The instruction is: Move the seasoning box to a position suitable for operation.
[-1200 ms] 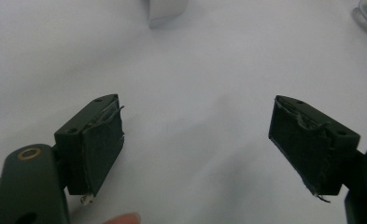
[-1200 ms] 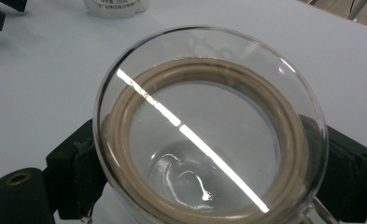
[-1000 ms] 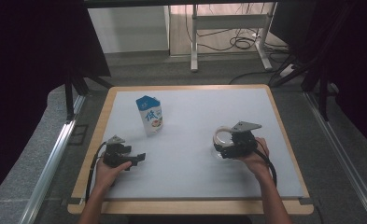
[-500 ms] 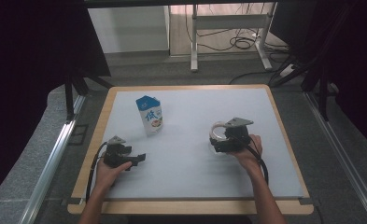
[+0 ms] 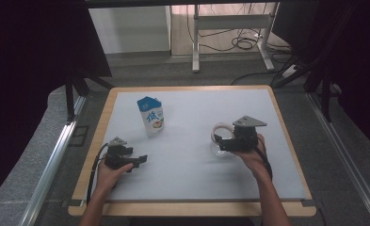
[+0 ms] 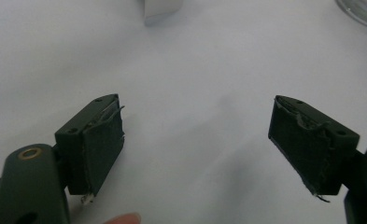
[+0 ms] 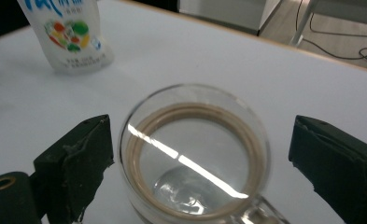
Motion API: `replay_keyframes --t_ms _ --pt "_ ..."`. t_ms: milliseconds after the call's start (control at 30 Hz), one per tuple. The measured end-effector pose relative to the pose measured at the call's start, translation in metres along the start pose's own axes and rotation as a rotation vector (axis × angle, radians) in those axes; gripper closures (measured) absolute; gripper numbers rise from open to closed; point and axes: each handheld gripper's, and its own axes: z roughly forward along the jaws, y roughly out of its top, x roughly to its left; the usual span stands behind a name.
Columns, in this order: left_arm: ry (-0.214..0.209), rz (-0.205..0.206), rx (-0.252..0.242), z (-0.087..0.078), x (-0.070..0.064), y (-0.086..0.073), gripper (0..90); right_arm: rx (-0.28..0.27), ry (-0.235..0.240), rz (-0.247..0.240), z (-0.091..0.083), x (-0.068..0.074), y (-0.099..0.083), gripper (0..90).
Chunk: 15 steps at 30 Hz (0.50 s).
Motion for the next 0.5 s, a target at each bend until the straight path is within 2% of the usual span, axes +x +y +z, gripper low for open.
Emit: replay_keyframes --t_ms 67,100,133,167,200,233,267,300,333,367,433,467,500 --pt "0.001 0.004 0.001 0.0 0.0 0.0 17.9 -0.042 0.003 0.019 -0.012 -0.005 0.0 16.8" --pt "0.001 0.004 0.001 0.0 0.0 0.0 17.9 -0.042 0.003 0.019 -0.012 -0.005 0.0 16.8" --pt "0.001 0.003 0.0 0.0 0.0 0.0 17.9 -0.066 0.01 0.029 -0.018 -0.008 -0.001 20.3" --pt "0.002 0.001 -0.003 0.0 -0.001 0.0 17.9 -0.106 0.014 0.049 -0.028 -0.014 -0.004 30.7" --pt "0.001 0.007 -0.005 -0.001 -0.001 0.0 18.0 -0.122 0.016 0.064 -0.033 -0.017 -0.006 36.9" --pt "0.001 0.007 -0.005 -0.001 -0.001 0.0 18.4 -0.122 0.016 0.064 -0.033 -0.017 -0.006 36.9" --pt "0.0 0.011 -0.012 -0.001 -0.002 0.0 19.2 -0.138 0.013 0.098 -0.04 -0.024 -0.011 48.1" --pt "0.0 0.011 -0.012 -0.001 -0.002 0.0 19.3 -0.151 0.02 0.113 -0.043 -0.026 -0.014 53.2" --pt "-0.002 0.012 -0.014 -0.001 -0.003 0.0 19.3 -0.151 0.02 0.113 -0.043 -0.026 -0.014 53.2" --pt "-0.002 0.012 -0.015 -0.001 -0.003 0.001 19.4 -0.16 0.022 0.129 -0.048 -0.03 -0.019 62.2" --pt "-0.004 0.013 -0.02 0.0 -0.004 0.001 19.5 -0.126 -0.01 0.126 -0.048 -0.031 -0.022 70.7" --pt "-0.004 0.013 -0.02 0.0 -0.004 0.001 19.5 -0.126 -0.01 0.126 -0.048 -0.031 -0.022 70.7" --pt "-0.003 0.014 -0.021 0.0 -0.005 0.001 19.5 -0.105 -0.023 0.108 -0.048 -0.031 -0.023 81.0"
